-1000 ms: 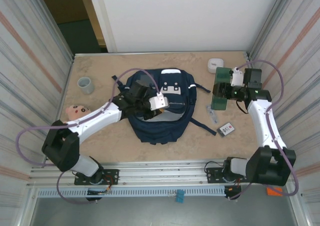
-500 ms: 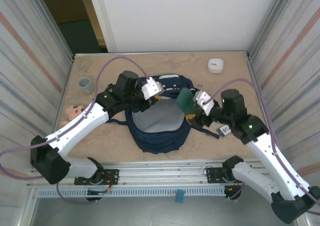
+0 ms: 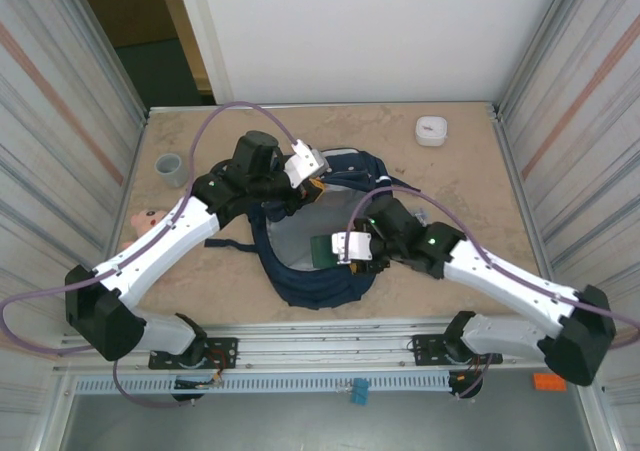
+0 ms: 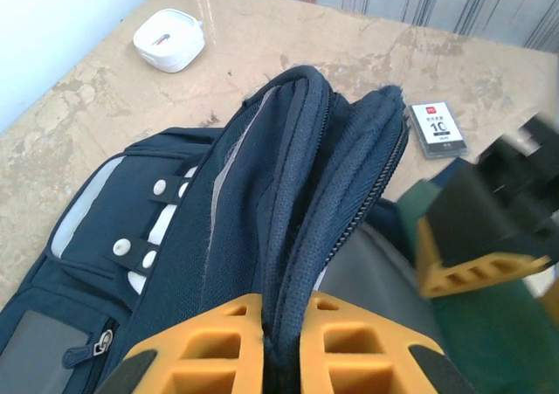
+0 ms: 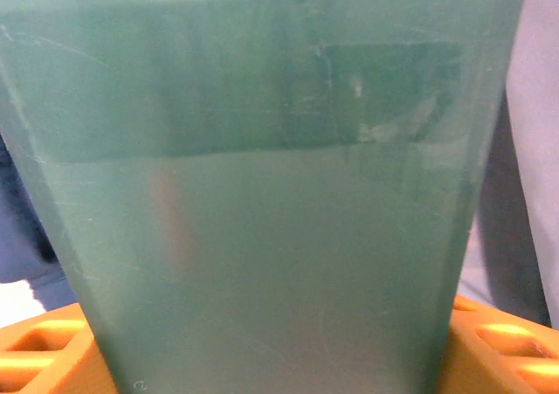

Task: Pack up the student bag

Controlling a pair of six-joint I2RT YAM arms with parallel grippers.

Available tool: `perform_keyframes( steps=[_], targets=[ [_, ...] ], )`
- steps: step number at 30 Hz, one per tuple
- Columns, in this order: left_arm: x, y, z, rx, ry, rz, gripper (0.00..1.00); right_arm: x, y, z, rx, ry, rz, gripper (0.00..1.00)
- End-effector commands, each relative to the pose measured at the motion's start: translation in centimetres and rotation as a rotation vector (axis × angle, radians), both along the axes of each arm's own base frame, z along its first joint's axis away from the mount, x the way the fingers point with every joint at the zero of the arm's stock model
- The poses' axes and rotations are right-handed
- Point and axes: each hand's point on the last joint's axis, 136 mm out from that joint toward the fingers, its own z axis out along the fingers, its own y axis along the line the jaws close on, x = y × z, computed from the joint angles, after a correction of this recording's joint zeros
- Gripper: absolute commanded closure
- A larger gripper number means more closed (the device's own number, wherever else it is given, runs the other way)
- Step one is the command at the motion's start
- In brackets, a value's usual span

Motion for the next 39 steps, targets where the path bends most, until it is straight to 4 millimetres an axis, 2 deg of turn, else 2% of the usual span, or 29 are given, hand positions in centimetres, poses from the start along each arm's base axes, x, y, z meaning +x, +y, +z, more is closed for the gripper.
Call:
perform_keyframes(
  steps=[1,9,12,17,20,26,29,32,36,39],
  targets=[
    [-1.0,-1.2,7.4,-0.189,-0.105,-0.068,1.00,3.4,2.9,2.7,0.030,-0.179,0.050,0.43],
    [-1.7,-1.1,8.8,-0.223,-0.120,-0.082,1.00,7.6,7.2,1.3,0.036,-0.251,0.060,0.41],
    [-1.9,-1.1,9.2,-0.234,-0.124,-0.084,1.00,9.5,8.2,0.5,0.030,-0.285,0.025,0.37],
    [-1.7,-0.7,9.1,-0.223,-0.138,-0.064,1.00,10.9,8.8,0.4,0.056,-0.307,-0.030,0.25],
    [-1.4,-0.4,8.7,-0.210,-0.141,-0.046,1.00,10.4,7.7,0.7,0.069,-0.268,-0.075,0.21],
    [-0.5,0.5,8.0,-0.209,-0.136,0.003,1.00,7.6,4.5,0.6,0.088,-0.146,-0.162,0.16],
    [-0.2,0.9,7.6,-0.203,-0.132,0.018,1.00,6.3,2.9,0.6,0.107,-0.088,-0.234,0.16],
    [0.0,1.3,6.9,-0.189,-0.128,0.033,1.00,5.2,1.0,1.5,0.170,-0.007,-0.339,0.18],
    [0.4,2.0,5.8,-0.174,-0.113,0.071,1.00,3.9,-2.7,2.9,0.315,0.194,-0.531,0.18],
    [0.4,2.5,5.0,-0.169,-0.098,0.093,1.00,4.0,-6.9,3.5,0.389,0.317,-0.730,0.17]
  ],
)
